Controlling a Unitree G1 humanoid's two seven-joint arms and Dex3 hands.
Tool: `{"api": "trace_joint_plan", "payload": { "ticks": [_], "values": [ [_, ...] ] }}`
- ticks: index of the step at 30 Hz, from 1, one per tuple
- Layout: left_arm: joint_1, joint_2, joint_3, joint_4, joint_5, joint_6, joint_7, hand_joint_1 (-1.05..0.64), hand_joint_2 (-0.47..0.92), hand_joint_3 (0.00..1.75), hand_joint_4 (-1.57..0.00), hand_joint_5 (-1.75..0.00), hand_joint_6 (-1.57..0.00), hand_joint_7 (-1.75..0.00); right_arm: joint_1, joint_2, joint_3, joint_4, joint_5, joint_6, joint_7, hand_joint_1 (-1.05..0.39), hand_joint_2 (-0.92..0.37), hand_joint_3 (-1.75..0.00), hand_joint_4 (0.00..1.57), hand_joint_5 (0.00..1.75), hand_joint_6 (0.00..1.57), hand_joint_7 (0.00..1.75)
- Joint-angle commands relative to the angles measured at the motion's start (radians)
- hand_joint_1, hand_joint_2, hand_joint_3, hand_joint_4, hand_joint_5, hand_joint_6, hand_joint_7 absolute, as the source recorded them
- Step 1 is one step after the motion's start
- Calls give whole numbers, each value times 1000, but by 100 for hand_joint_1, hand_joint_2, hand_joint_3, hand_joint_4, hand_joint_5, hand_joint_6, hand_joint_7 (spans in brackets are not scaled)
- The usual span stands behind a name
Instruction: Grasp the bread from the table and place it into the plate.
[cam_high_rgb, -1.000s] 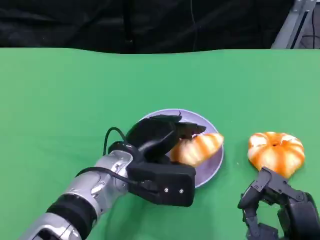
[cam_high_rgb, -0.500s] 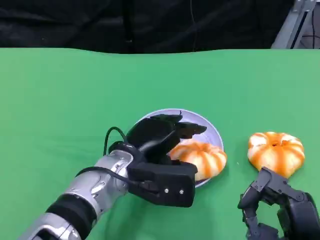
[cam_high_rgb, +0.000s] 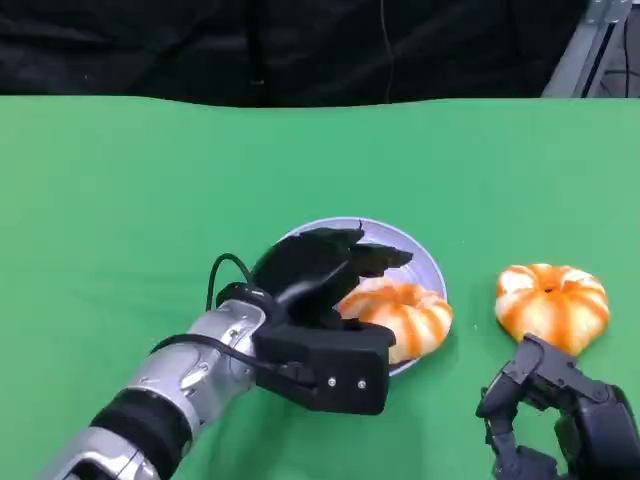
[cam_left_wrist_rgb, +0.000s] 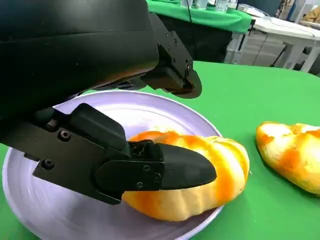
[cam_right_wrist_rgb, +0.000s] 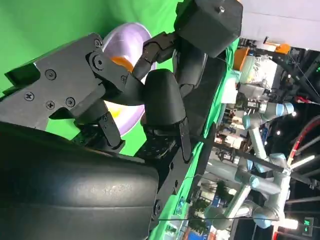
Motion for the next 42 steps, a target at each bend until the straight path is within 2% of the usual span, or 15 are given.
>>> {"api": "trace_joint_plan", "payload": {
  "ticks": [1, 16, 19, 24, 28, 42],
  "values": [
    [10, 21, 9, -12, -5, -7, -11, -102, 92, 56, -21, 0, -44, 0, -3, -11, -7, 6, 15, -11, -1, -12, -57, -106, 84, 175, 75, 159],
    [10, 24, 10, -8, -12, -17, -8, -103, 92, 56, -22, 0, -45, 0, -1, -9, -6, 4, 10, -10, -4, -11, -58, -107, 83, 175, 75, 159],
    [33, 44, 45, -64, -69, -24, -79, -104, 92, 57, -18, 0, -41, 0, -1, -11, -7, 0, 3, -2, -6, -13, -57, -107, 84, 175, 75, 159],
    [46, 48, 59, -93, -76, -16, -108, -105, 92, 57, -17, 0, -40, 0, -1, -11, -8, -1, 1, -1, -6, -13, -57, -107, 84, 175, 75, 160],
    [70, 77, 85, -146, -107, -10, -165, -105, 92, 57, -13, 0, -38, 0, 2, -10, -7, -5, 3, -2, -4, -14, -58, -108, 84, 175, 74, 160],
    [81, 77, 94, -170, -105, 3, -184, -105, 92, 57, -13, 0, -38, 0, 3, -10, -7, -5, 3, -2, -4, -14, -57, -109, 83, 175, 73, 161]
  ]
}}
